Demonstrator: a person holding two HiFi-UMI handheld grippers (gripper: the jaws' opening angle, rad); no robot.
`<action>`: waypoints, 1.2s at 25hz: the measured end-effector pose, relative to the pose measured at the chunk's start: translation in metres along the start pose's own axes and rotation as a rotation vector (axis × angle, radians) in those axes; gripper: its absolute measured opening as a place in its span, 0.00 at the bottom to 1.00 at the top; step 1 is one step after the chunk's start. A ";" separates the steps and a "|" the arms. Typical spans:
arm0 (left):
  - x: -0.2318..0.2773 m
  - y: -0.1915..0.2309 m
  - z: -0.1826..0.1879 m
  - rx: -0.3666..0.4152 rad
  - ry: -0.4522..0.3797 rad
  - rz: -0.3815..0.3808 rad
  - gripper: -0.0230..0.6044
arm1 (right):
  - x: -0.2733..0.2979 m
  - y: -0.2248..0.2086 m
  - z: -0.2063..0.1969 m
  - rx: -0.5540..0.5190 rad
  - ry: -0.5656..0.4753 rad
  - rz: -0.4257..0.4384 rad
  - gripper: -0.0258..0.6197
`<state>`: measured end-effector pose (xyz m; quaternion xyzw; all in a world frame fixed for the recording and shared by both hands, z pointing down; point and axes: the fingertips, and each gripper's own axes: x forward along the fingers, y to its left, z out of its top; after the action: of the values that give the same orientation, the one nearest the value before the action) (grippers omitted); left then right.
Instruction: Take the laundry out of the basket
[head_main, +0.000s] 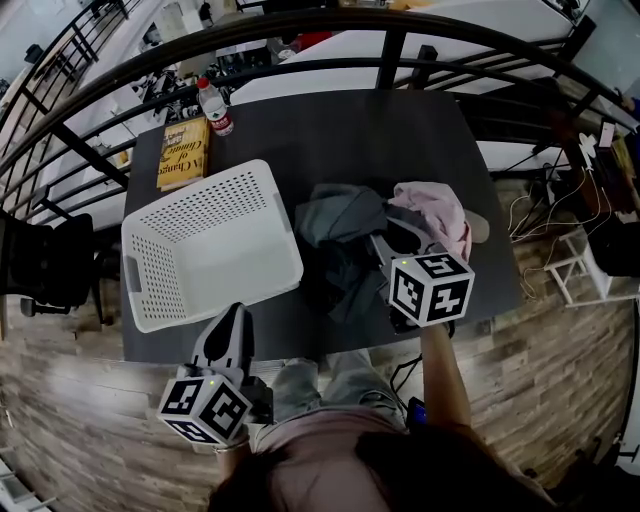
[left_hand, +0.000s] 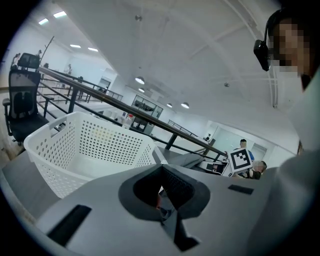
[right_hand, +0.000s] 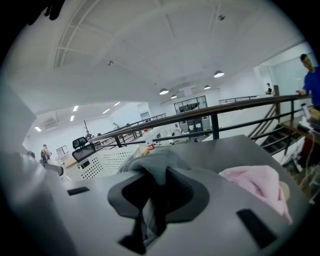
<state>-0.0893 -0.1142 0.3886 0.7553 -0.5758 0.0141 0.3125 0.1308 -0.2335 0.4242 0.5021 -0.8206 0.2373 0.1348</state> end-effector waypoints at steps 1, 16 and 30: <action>0.000 -0.001 0.000 0.000 0.001 -0.001 0.03 | 0.002 0.000 -0.006 0.002 0.015 0.001 0.15; 0.019 -0.036 -0.008 -0.028 -0.041 0.030 0.03 | 0.022 0.009 -0.071 -0.018 0.221 0.195 0.20; 0.025 -0.064 -0.025 -0.041 -0.048 0.063 0.03 | 0.014 0.013 -0.083 -0.066 0.272 0.321 0.30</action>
<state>-0.0156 -0.1144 0.3894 0.7305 -0.6069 -0.0061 0.3132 0.1118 -0.1954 0.4977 0.3237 -0.8716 0.2943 0.2210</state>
